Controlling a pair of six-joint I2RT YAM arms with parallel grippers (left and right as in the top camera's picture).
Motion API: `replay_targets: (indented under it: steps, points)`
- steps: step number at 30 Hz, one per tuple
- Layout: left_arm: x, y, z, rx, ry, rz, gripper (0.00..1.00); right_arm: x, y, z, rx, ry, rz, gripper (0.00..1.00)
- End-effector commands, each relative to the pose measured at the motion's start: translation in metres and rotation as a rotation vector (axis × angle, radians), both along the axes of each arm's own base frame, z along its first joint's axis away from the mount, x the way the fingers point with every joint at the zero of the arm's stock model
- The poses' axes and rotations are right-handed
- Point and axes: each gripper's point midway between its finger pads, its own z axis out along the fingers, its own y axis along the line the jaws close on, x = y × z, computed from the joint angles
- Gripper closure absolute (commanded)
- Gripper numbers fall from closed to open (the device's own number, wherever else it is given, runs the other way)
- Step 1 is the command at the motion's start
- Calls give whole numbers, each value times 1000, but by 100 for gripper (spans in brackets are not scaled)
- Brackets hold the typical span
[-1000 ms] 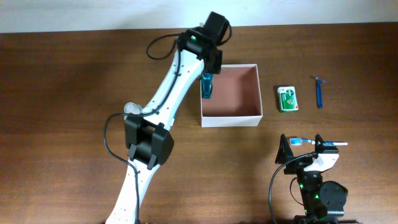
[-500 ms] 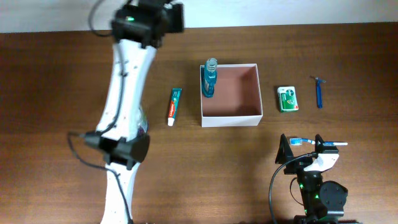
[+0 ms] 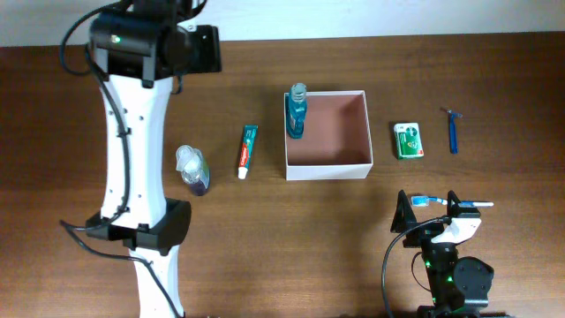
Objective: Pack container
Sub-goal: 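Raise the left gripper and move it to the foam soap bottle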
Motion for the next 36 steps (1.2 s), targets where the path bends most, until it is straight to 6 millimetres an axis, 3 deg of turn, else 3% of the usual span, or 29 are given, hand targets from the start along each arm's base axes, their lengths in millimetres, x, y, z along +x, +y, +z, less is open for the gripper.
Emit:
replay_targets:
  steps: [1, 5, 10, 16, 23, 27, 36]
  points:
    - [-1, 8, 0, -11, 8, -9, 25, 0, 1, -2, 4, -2, 0, 1]
    - [1, 18, 0, -12, 9, 5, 18, 0, 1, -2, 4, -2, 0, 1]
    - [-5, 8, -4, -34, 40, -93, 18, 0, 1, -2, 4, -2, 0, 1]
    - [-34, 31, -25, 45, 174, -53, 17, 0, 1, -2, 4, -2, 0, 2]
    - [-82, 36, -64, 26, 371, -61, 15, 0, 1, -2, 4, -2, 0, 1]
    - [-103, 39, -96, 38, 503, -55, 13, 0, 1, -2, 4, -2, 0, 1]
    - [-96, 38, -159, 44, 569, -50, 7, 0, 1, -2, 4, -2, 0, 1]
